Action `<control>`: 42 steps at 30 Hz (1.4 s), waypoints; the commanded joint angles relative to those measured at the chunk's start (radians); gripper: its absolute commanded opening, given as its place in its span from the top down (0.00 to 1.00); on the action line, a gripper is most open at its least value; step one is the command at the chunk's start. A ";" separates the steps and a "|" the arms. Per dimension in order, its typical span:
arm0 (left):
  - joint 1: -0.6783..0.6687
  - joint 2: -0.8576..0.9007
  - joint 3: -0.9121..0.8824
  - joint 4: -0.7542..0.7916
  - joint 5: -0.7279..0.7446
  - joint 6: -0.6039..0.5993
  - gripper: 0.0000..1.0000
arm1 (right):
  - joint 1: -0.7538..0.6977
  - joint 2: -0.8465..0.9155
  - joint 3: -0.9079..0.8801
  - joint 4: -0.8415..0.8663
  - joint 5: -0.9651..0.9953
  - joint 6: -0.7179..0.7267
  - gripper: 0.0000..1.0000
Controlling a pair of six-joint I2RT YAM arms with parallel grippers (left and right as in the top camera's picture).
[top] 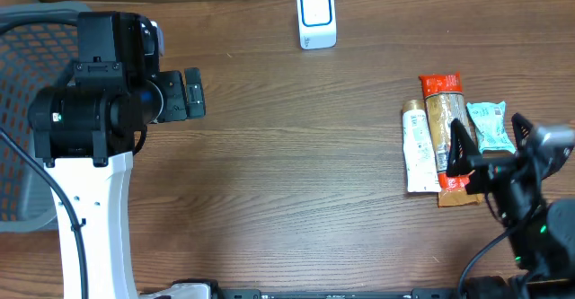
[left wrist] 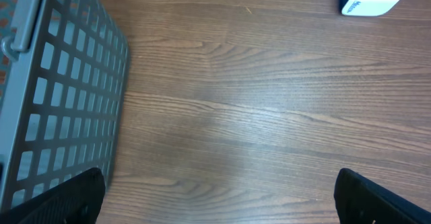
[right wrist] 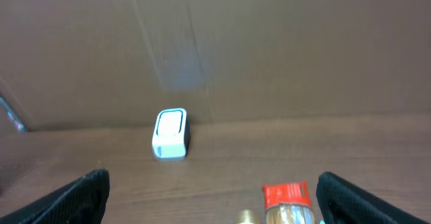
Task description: Scan the item barcode
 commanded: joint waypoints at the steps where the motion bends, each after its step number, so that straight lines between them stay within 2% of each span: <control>1: 0.008 0.000 0.001 0.004 -0.005 -0.003 0.00 | -0.011 -0.138 -0.206 0.135 0.013 0.000 0.00; 7: 0.008 0.000 0.001 0.004 -0.005 -0.003 0.00 | -0.011 -0.302 -0.473 0.295 0.013 0.000 0.00; 15: 0.008 0.000 0.001 0.004 -0.005 -0.003 0.00 | -0.011 -0.443 -0.648 0.304 0.013 0.000 0.00; 17: 0.008 0.000 0.001 0.004 -0.005 -0.003 0.00 | -0.011 -0.445 -0.648 0.257 0.002 0.000 0.00; 42: 0.008 0.003 0.001 0.004 -0.005 -0.003 0.00 | -0.012 -0.445 -0.649 0.263 -0.010 0.000 0.00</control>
